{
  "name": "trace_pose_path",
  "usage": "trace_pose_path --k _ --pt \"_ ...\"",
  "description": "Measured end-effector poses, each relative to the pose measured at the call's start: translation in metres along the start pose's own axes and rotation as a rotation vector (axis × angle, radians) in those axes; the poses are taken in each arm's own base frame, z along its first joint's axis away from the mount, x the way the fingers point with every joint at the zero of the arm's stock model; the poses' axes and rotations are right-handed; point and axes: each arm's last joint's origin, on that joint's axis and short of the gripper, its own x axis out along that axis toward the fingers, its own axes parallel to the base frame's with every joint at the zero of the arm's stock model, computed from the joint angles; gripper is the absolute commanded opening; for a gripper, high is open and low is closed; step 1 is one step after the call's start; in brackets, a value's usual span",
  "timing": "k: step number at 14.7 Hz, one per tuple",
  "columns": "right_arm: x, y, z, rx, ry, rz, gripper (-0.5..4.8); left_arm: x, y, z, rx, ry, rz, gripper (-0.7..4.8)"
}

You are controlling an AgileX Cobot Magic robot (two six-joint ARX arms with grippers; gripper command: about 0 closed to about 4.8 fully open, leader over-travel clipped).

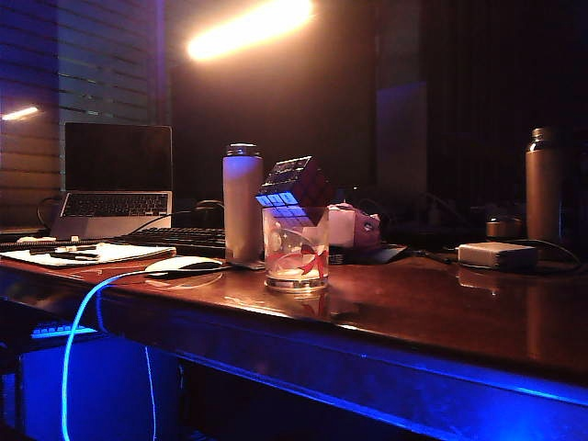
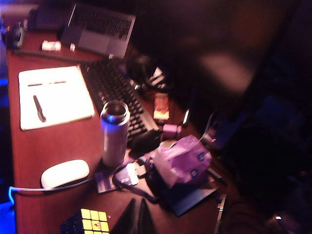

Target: Stack the Rubik's Cube on top of the glass cup.

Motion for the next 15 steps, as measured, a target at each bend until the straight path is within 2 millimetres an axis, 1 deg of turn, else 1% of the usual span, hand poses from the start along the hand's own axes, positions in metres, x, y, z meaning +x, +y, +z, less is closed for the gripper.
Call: trace_pose_path --k 2,4,5,6,7,9,11,12,14,15 --pt "0.013 0.003 -0.009 -0.002 0.021 0.01 -0.06 -0.015 -0.001 -0.013 -0.01 -0.071 0.002 -0.03" --pt "0.014 0.004 -0.013 0.0 0.03 0.032 -0.06 -0.03 -0.003 -0.03 -0.008 -0.155 0.003 -0.03" --pt "0.01 0.005 -0.014 0.002 0.026 0.048 -0.06 -0.037 -0.003 -0.042 -0.021 -0.182 0.002 -0.03" --pt "0.001 0.007 -0.013 0.003 0.013 0.059 -0.06 -0.041 -0.004 -0.053 -0.039 -0.206 0.0 -0.03" --pt "-0.009 0.009 -0.014 0.002 -0.003 0.068 -0.06 -0.04 -0.004 -0.065 -0.045 -0.218 0.001 -0.03" --pt "-0.037 0.006 -0.017 0.007 -0.038 0.067 -0.06 -0.03 -0.003 -0.095 -0.082 -0.181 0.015 -0.03" --pt "-0.055 0.006 -0.033 0.009 -0.026 0.06 -0.06 -0.018 -0.003 -0.118 -0.102 -0.14 0.014 -0.03" --pt "-0.06 0.007 -0.044 0.009 -0.013 0.05 -0.06 -0.015 -0.003 -0.121 -0.116 -0.141 0.013 -0.03" --pt "-0.069 0.009 -0.077 0.029 0.011 0.032 -0.06 -0.012 -0.002 -0.122 -0.119 -0.168 0.02 -0.03" --pt "-0.073 0.011 -0.093 0.051 -0.009 0.03 -0.06 -0.009 -0.002 -0.125 -0.12 -0.155 0.02 -0.03"
